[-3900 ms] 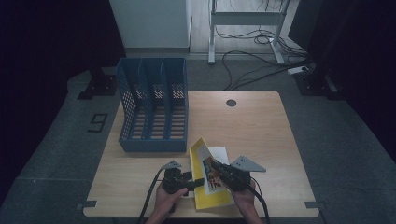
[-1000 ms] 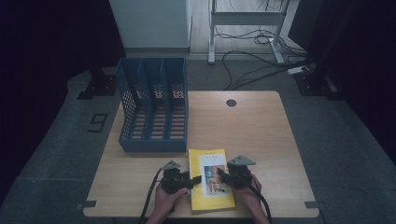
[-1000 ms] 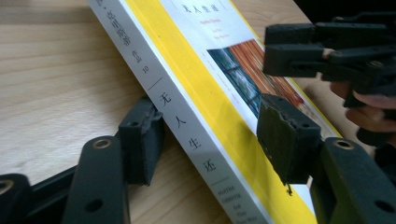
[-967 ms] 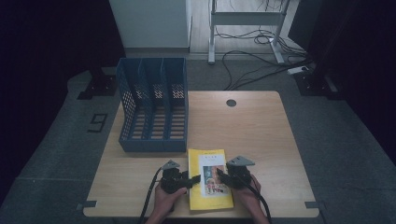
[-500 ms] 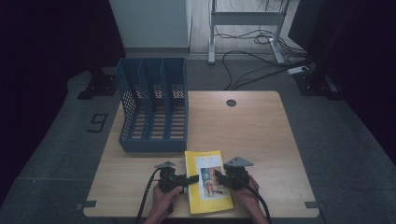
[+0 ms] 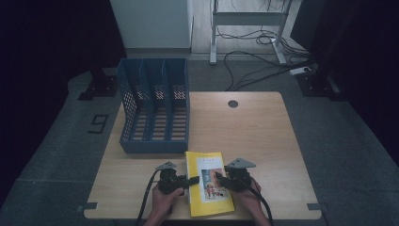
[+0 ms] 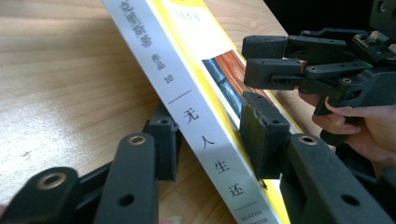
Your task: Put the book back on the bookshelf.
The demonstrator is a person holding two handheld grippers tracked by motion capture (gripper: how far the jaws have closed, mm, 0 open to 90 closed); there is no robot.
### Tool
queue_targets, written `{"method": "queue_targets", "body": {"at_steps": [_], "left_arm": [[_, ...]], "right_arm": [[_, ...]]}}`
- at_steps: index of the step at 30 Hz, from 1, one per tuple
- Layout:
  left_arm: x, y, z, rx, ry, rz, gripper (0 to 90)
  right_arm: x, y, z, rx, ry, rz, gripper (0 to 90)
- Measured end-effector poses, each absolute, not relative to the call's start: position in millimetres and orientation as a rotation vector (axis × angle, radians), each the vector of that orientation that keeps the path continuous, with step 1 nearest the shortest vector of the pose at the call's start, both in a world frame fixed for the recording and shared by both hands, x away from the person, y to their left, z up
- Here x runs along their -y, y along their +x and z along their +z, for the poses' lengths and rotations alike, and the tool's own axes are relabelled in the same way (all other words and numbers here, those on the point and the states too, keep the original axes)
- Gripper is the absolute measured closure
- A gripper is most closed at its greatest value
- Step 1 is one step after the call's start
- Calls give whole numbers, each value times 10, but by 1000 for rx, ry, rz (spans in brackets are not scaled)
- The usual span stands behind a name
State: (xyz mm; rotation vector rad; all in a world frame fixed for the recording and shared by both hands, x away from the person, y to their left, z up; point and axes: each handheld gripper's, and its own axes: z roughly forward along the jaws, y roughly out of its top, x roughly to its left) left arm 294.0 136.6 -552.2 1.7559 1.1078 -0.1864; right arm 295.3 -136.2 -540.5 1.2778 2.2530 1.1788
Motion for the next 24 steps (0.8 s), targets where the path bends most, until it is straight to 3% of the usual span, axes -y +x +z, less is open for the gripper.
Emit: {"method": "queue_targets", "body": {"at_steps": [7, 11, 12, 15, 24], "left_arm": [[-1371, 2914, -5472, -1092, 1761, -146, 639], [-1369, 2896, -5458, -1074, 1760, -127, 643], [-1368, 2887, -5446, -1060, 1761, -115, 647], [-1364, 2872, -5427, -1039, 1762, -95, 650], [-1352, 2836, -5380, -987, 1762, -64, 658]], "right_arm": [[1364, 2956, -5406, -2270, 1275, 1207, 464], [1354, 2959, -5415, -2268, 1284, 1223, 399], [1356, 2969, -5422, -2252, 1304, 1221, 330], [1382, 2993, -5433, -2246, 1349, 1234, 255], [1426, 3050, -5469, -2288, 1417, 1346, 182]]}}
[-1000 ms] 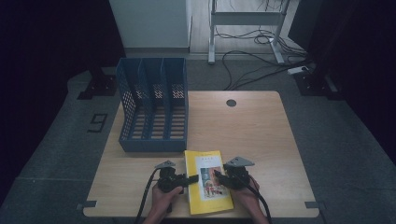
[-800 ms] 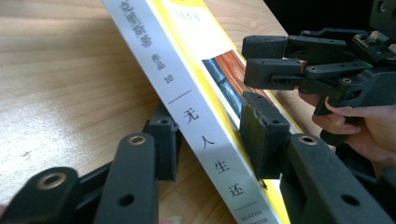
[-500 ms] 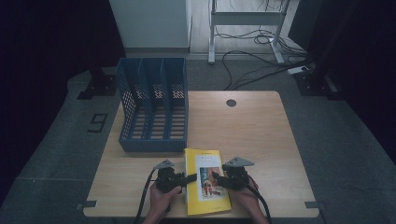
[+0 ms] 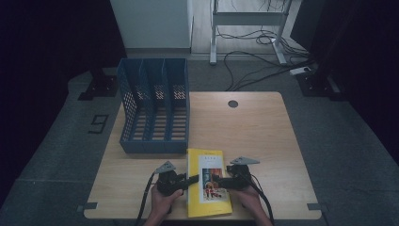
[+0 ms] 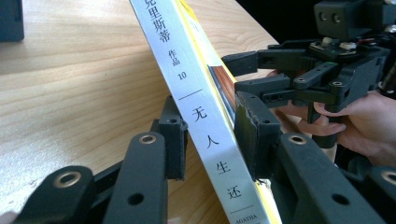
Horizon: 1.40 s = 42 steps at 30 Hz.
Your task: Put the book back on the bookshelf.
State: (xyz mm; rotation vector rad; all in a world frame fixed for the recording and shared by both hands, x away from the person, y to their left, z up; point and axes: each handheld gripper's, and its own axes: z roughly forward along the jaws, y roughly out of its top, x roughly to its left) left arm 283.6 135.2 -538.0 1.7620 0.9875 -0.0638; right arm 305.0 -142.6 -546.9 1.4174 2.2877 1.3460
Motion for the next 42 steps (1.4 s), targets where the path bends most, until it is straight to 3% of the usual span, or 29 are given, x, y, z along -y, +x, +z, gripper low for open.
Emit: {"method": "queue_targets", "body": {"at_steps": [29, 42], "left_arm": [[-1305, 2662, -5101, -847, 1757, 45, 692], [-1244, 2612, -5066, -817, 1768, 48, 702]], "right_arm": [[1446, 2932, -5165, -2188, 1315, 1497, 225], [1493, 3003, -5171, -2135, 1378, 1637, 103]]}}
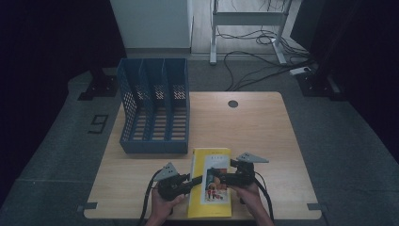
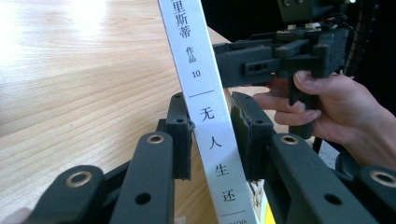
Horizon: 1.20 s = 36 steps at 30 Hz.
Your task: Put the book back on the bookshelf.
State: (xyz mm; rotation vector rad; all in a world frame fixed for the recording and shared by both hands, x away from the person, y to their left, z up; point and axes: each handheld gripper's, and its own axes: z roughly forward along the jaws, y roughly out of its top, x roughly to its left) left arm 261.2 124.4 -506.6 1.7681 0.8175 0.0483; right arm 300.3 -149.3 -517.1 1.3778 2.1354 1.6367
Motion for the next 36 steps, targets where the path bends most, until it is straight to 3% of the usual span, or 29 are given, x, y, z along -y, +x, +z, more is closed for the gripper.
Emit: {"method": "queue_targets", "body": {"at_steps": [36], "left_arm": [[-1170, 2507, -4886, -699, 1803, 112, 720]], "right_arm": [[1538, 2743, -4719, -1985, 1163, 1585, 201]]}}
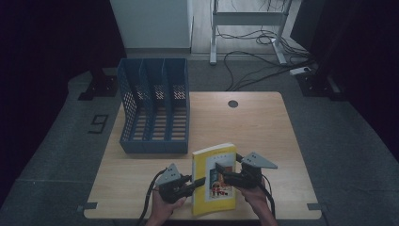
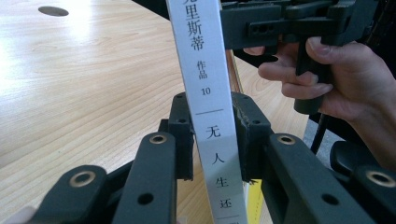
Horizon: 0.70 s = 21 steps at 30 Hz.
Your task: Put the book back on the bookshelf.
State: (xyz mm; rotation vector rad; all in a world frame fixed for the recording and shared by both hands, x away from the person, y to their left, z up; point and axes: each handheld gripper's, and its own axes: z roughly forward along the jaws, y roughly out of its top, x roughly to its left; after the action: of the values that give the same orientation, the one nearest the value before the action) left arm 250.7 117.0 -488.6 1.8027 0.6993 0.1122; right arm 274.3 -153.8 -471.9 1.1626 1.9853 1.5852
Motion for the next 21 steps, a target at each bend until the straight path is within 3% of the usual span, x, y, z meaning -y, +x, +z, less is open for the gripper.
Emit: {"method": "queue_targets", "body": {"at_steps": [21], "left_arm": [[-1163, 2488, -4832, -700, 1802, 113, 732]], "right_arm": [[1504, 2592, -4580, -1916, 1019, 1630, 252]]}}
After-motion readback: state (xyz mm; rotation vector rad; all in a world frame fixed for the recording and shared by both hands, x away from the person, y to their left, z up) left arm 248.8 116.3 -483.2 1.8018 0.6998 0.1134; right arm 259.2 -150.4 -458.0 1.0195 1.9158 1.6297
